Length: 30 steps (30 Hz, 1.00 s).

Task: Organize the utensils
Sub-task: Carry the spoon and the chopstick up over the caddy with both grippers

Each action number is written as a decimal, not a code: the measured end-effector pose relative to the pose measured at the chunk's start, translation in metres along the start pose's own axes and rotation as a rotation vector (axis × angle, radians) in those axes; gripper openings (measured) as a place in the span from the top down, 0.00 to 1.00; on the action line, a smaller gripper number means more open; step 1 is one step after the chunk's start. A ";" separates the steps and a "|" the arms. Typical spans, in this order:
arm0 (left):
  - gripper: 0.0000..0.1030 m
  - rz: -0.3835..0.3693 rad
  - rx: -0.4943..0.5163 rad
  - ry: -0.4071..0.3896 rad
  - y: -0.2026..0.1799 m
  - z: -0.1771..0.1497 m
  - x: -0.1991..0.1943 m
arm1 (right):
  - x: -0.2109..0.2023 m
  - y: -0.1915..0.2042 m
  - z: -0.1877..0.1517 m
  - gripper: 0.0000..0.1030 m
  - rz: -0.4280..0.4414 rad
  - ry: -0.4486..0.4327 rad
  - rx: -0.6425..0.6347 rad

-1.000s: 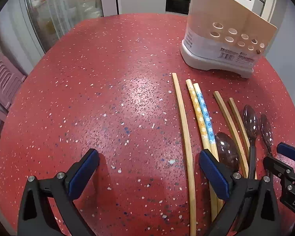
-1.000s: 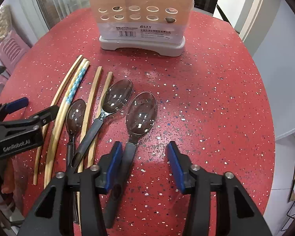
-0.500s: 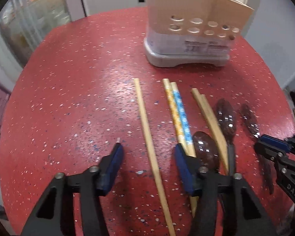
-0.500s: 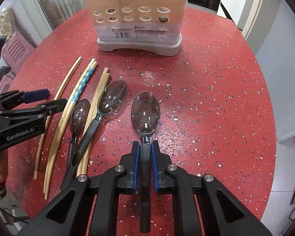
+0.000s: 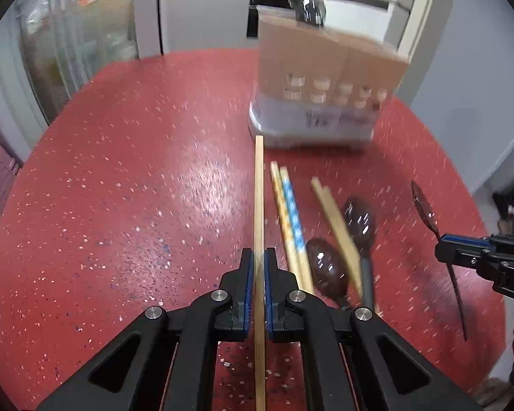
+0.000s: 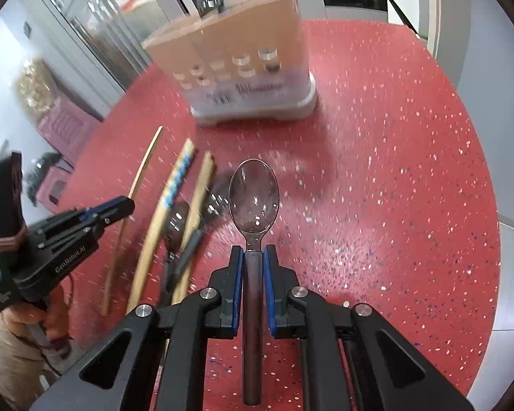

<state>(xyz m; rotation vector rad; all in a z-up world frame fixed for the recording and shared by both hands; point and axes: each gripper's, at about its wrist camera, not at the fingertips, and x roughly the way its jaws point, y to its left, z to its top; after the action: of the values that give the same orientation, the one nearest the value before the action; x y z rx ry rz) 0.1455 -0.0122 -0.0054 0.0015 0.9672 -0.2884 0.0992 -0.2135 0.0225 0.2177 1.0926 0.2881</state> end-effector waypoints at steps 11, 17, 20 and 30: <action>0.69 -0.048 -0.051 -0.204 -0.004 0.029 -0.069 | -0.047 0.011 0.026 0.88 0.083 -0.150 -0.035; 0.69 -0.076 -0.048 -0.292 -0.005 0.061 -0.091 | -0.063 0.013 0.051 0.88 0.101 -0.206 -0.048; 0.69 -0.091 -0.053 -0.328 -0.005 0.080 -0.104 | -0.070 0.012 0.070 0.88 0.102 -0.236 -0.054; 0.69 -0.112 -0.074 -0.444 0.000 0.143 -0.139 | -0.091 0.015 0.132 0.88 0.102 -0.346 -0.084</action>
<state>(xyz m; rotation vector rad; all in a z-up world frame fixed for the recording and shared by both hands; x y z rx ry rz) 0.1871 0.0027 0.1892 -0.1787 0.5369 -0.3385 0.1762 -0.2341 0.1624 0.2388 0.7271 0.3721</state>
